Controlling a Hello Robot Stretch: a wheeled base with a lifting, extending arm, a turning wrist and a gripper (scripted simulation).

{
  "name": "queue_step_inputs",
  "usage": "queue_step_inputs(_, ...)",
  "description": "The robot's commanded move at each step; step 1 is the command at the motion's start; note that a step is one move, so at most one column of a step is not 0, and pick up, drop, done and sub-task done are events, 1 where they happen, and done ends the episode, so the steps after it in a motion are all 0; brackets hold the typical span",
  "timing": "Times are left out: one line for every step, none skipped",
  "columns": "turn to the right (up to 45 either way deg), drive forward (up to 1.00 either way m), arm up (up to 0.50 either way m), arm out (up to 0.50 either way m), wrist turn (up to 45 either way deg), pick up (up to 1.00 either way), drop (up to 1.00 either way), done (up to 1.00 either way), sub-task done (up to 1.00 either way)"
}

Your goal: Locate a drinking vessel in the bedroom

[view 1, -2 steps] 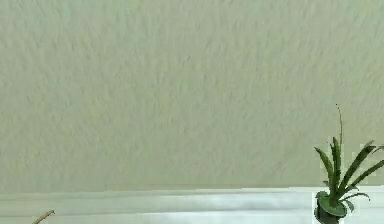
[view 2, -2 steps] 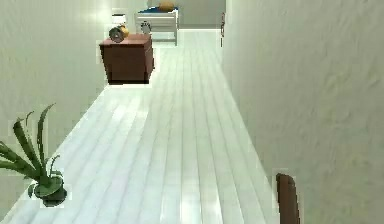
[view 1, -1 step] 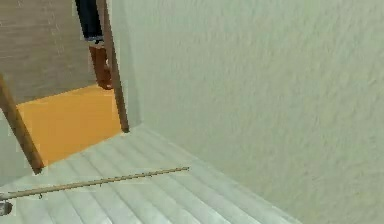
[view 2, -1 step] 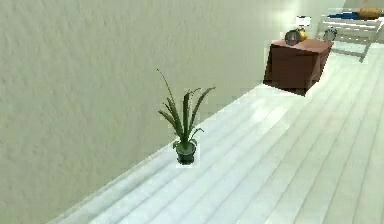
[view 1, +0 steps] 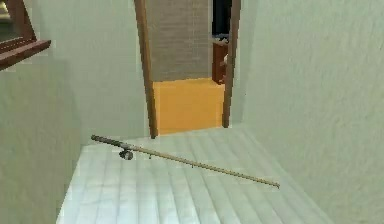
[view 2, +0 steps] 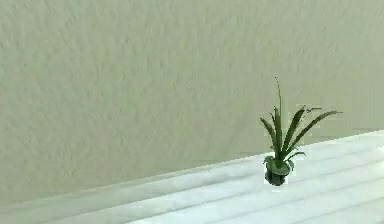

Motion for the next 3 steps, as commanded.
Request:
queue_step_inputs(0.0, 1.0, 0.0, 0.0, 0.0, 0.0, 0.0, 0.0, 0.0)
queue_step_inputs(-3.0, 0.0, 0.0, 0.0, 0.0, 0.0, 0.0, 0.0, 0.0)
queue_step_inputs(0.0, 0.8, 0.0, 0.0, 0.0, 0.0, 0.0, 0.0, 0.0)
